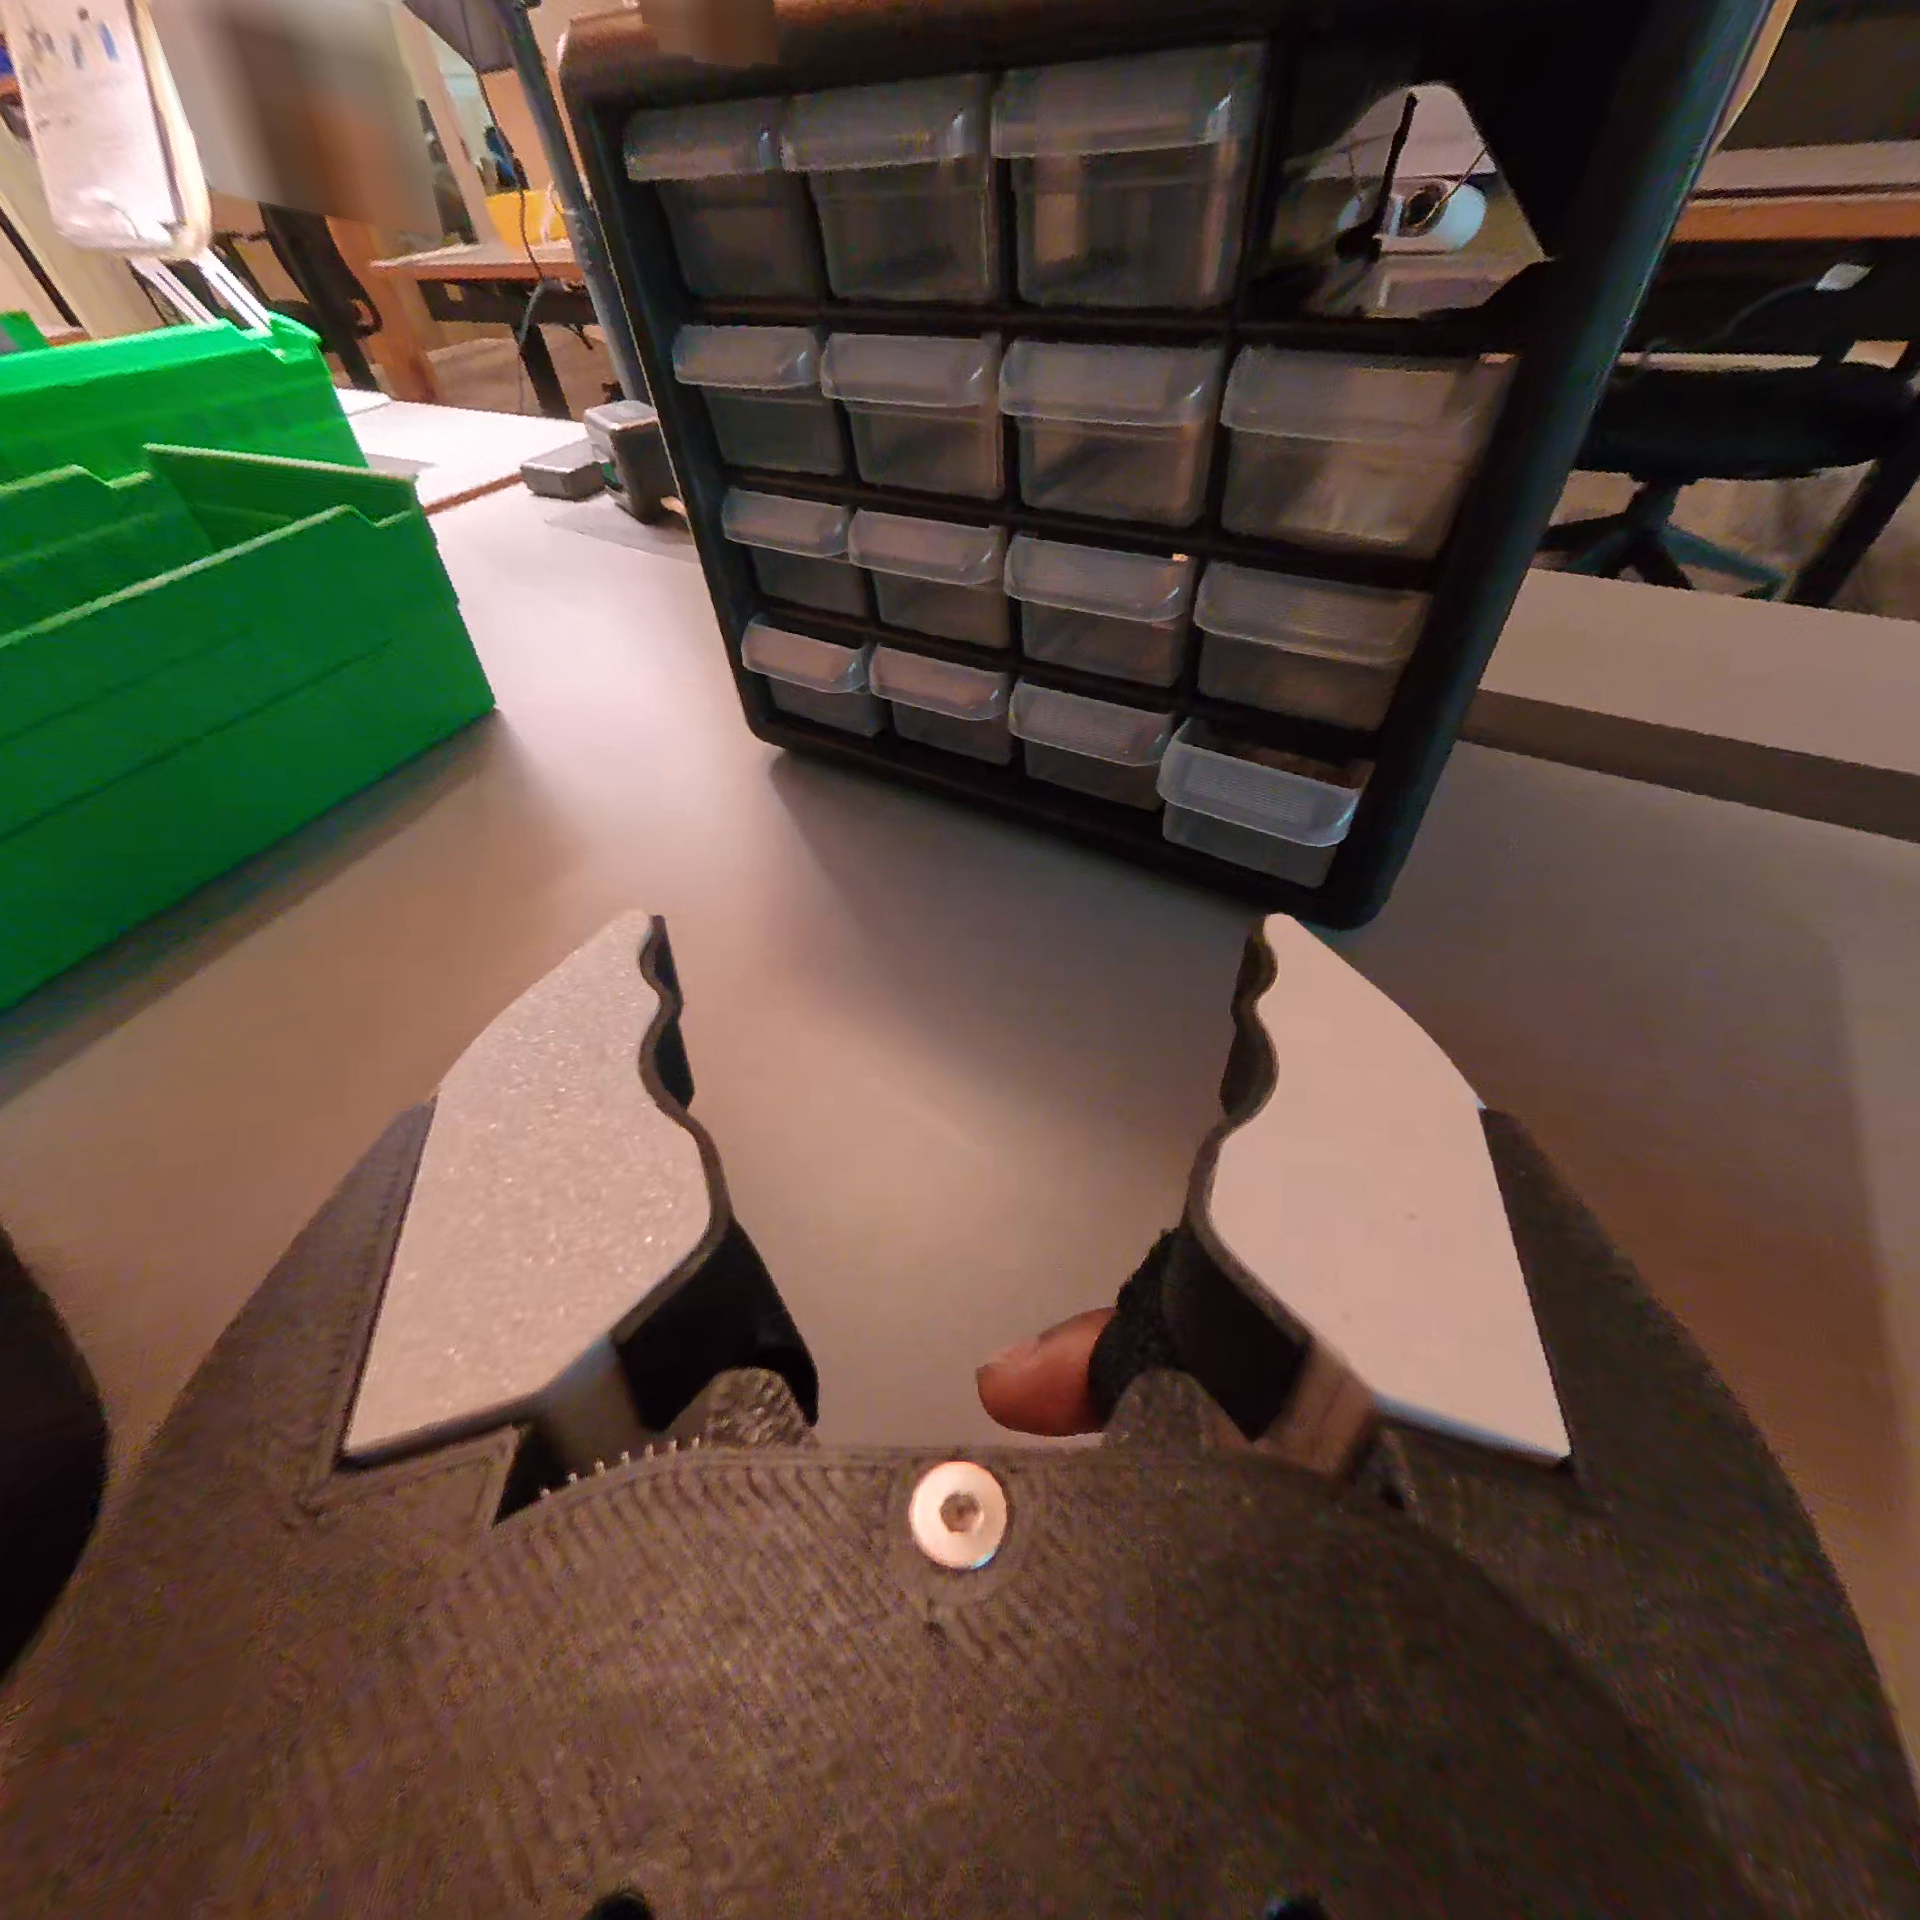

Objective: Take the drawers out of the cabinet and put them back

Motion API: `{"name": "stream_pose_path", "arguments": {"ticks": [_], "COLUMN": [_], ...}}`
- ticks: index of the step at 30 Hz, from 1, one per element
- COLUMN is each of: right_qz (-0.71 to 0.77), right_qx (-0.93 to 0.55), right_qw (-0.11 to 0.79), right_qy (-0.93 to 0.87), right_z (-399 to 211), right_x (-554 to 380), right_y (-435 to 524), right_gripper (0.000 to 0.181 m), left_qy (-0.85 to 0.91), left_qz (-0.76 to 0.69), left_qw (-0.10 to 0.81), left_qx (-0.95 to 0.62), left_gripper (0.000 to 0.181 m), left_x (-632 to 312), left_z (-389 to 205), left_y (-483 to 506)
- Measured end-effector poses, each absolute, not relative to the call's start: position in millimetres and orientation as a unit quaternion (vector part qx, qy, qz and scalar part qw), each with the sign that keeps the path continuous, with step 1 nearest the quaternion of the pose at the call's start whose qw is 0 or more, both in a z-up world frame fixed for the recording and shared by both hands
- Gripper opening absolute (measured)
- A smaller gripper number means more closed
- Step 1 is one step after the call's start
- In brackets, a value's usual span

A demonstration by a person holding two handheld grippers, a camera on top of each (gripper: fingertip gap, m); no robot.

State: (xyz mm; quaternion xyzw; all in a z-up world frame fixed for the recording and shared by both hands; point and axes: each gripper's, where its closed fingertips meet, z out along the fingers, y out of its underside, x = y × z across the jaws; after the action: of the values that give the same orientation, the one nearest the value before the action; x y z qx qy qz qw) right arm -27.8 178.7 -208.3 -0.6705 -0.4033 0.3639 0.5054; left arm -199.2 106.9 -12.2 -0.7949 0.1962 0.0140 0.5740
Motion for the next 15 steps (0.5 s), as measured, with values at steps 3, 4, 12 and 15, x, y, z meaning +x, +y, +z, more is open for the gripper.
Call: {"name": "stream_pose_path", "arguments": {"ticks": [3,4,12,15], "right_qz": [0.391,0.392,0.383,0.39], "right_qx": [-0.67,-0.669,-0.66,-0.661], "right_qw": [0.498,0.5,0.502,0.489], "right_qy": [-0.387,-0.386,-0.407,-0.414], "right_z": [-204,-203,-205,-209], "right_x": [-28,-27,-33,-36], "right_y": [176,176,166,161], "right_gripper": [0.101,0.1,0.097,0.097], "left_qy": [0.143,0.117,0.014,0.011], "left_qz": [0.012,0.02,0.064,0.079], "left_qw": [0.581,0.575,0.378,0.286], "left_qx": [-0.801,-0.81,-0.924,-0.955], "left_gripper": [0.078,0.073,0.057,0.046], "left_x": [-228,-242,-302,-317], "left_z": [-32,-44,-185,-219], "left_y": [37,16,-104,-124]}}
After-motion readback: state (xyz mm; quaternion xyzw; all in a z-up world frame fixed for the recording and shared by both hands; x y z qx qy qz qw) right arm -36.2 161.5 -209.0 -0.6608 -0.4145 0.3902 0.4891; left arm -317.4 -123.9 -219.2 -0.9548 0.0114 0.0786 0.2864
